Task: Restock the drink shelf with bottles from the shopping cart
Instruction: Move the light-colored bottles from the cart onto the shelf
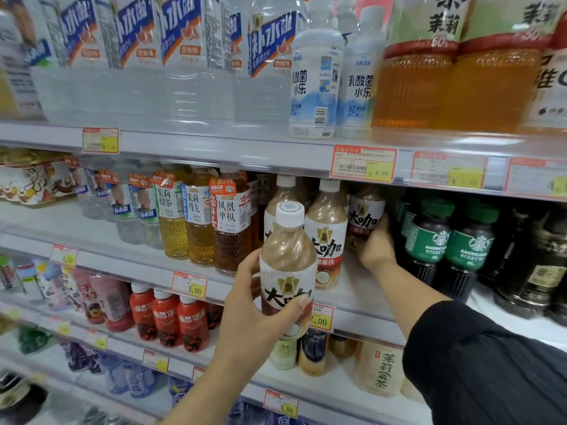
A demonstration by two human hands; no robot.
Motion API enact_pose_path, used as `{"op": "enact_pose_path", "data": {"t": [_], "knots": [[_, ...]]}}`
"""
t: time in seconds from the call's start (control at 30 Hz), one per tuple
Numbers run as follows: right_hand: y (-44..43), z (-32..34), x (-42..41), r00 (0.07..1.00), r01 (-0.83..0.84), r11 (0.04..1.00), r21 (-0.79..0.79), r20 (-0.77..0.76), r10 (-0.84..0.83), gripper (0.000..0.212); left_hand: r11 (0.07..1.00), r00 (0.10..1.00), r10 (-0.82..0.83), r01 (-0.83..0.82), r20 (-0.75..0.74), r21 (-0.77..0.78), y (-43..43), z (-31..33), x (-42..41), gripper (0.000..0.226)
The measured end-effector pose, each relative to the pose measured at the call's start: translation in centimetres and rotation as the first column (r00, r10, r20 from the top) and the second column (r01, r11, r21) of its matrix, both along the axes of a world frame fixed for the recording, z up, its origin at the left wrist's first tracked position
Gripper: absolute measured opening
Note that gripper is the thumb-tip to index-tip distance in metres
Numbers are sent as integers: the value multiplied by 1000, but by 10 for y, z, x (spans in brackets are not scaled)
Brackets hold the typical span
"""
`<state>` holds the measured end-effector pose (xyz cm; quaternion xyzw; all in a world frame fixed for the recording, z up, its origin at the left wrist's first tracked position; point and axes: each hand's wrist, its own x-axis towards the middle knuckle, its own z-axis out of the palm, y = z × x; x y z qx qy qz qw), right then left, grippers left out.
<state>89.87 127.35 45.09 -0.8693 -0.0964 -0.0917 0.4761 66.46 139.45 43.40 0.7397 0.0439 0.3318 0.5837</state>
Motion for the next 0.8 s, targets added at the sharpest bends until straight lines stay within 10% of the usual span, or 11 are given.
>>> {"op": "enact_pose_path", "data": {"t": [0.43,0.8], "knots": [[-77,13,-169,796,-596,803,0,130,591,66,984,977,-175,171,119,44,-39,13,15,71],[-83,8,-163,903,-341,931,131,320,286,69,915,942,-333,315,34,253,-63,34,36,70]]}}
